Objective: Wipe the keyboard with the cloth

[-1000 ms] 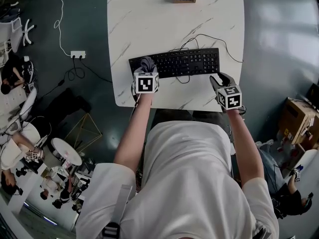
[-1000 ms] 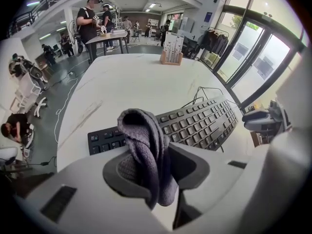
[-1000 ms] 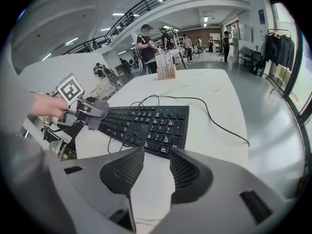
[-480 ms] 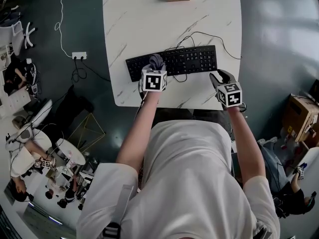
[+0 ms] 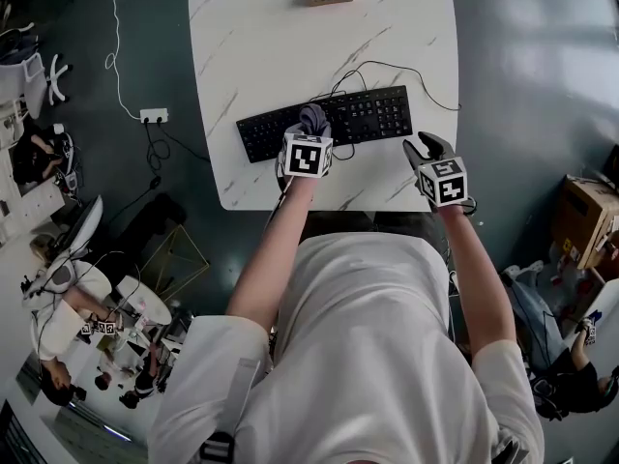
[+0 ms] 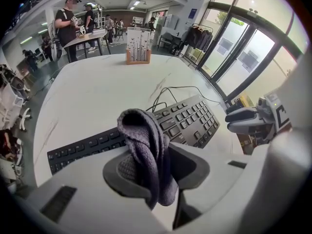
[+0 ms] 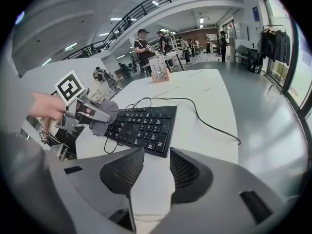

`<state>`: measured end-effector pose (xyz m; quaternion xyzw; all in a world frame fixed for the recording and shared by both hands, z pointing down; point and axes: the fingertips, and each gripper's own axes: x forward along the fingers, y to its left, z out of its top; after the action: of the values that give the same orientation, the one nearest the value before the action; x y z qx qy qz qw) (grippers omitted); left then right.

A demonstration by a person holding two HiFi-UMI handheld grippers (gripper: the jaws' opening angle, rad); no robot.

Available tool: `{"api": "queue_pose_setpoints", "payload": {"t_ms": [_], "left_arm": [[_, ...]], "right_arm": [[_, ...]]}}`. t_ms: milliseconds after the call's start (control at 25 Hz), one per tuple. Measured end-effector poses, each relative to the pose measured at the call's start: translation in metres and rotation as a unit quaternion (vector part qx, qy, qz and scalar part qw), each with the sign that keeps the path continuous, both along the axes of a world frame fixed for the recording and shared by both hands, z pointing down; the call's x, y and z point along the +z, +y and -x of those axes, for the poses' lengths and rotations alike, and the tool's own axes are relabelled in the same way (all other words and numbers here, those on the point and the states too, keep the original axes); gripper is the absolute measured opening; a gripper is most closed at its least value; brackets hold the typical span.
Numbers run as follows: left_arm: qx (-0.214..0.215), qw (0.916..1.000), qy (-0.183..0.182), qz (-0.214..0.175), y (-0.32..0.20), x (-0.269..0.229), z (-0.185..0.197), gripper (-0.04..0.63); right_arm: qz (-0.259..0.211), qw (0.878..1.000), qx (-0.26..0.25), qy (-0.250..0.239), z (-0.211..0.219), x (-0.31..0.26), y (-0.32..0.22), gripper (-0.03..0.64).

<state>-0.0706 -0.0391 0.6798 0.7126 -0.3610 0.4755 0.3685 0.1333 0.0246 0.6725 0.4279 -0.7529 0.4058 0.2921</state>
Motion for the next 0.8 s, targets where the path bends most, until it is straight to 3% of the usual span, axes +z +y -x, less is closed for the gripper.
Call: {"api": "queue_pose_setpoints", "payload": {"t_ms": [400, 800], "left_arm": [[0.046, 0.9988, 0.018, 0.008, 0.006, 0.003, -0.053, 0.126], [0.063, 0.9976, 0.024, 0.010, 0.006, 0.002, -0.080, 0.126]], "right_arm": [[0.006, 1.000, -0.003, -0.006, -0.005, 0.004, 0.006, 0.161], [0.009, 1.000, -0.015, -0.013, -0.002, 0.008, 0.011, 0.161]]}}
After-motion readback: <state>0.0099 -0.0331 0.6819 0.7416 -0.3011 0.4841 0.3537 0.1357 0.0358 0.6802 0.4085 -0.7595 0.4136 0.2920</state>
